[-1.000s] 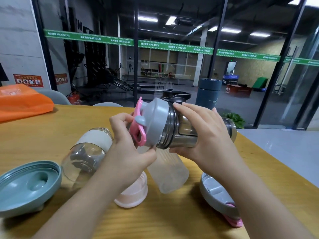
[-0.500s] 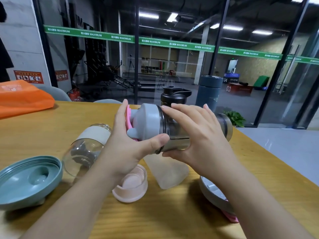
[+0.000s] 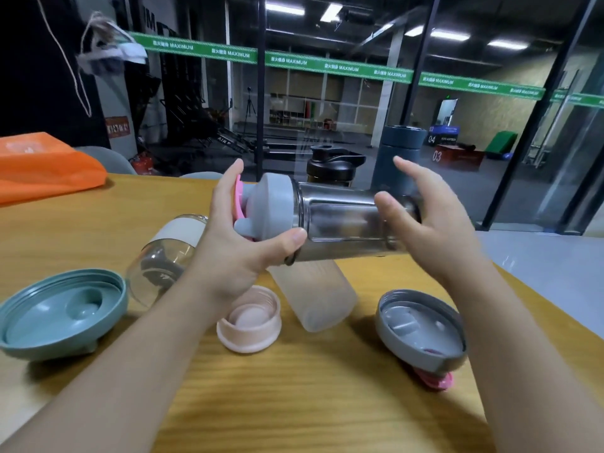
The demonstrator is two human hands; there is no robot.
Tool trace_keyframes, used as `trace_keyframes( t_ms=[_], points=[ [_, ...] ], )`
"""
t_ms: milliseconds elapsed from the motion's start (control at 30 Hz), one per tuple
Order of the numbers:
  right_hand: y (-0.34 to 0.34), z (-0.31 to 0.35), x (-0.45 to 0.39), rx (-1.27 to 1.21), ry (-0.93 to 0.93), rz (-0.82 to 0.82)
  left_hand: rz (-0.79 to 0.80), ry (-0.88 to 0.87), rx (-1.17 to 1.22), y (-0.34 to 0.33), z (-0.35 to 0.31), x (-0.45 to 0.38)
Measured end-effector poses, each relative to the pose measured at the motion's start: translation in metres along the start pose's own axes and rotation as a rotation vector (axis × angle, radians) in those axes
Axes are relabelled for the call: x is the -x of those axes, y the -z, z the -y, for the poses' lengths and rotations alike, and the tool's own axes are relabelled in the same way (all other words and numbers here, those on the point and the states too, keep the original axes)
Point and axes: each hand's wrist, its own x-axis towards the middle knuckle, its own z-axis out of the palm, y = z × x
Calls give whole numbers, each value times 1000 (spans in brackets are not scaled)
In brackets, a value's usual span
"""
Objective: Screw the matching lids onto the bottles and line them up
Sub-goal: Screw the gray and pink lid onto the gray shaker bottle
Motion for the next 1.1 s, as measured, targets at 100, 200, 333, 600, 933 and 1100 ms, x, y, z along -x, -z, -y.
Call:
trace_keyframes(
  t_ms=[100, 200, 333, 600, 933, 1100],
  points=[
    [3, -13, -6, -195, -318, 57, 45, 3, -30, 0, 0, -3],
    [5, -21, -12, -386, -556, 170, 63, 7, -70, 1, -2, -4],
    [8, -21, -6, -425, -680, 341, 59, 9, -63, 6, 2, -1],
    [1, -25, -1, -671, -619, 419, 63, 103, 6, 14, 10, -5],
    [-5, -38, -2, -807, -437, 433, -14, 307, 123, 16, 13, -12],
    [-3, -47, -2, -899, -297, 523, 4, 381, 97, 23, 15, -16]
  ],
)
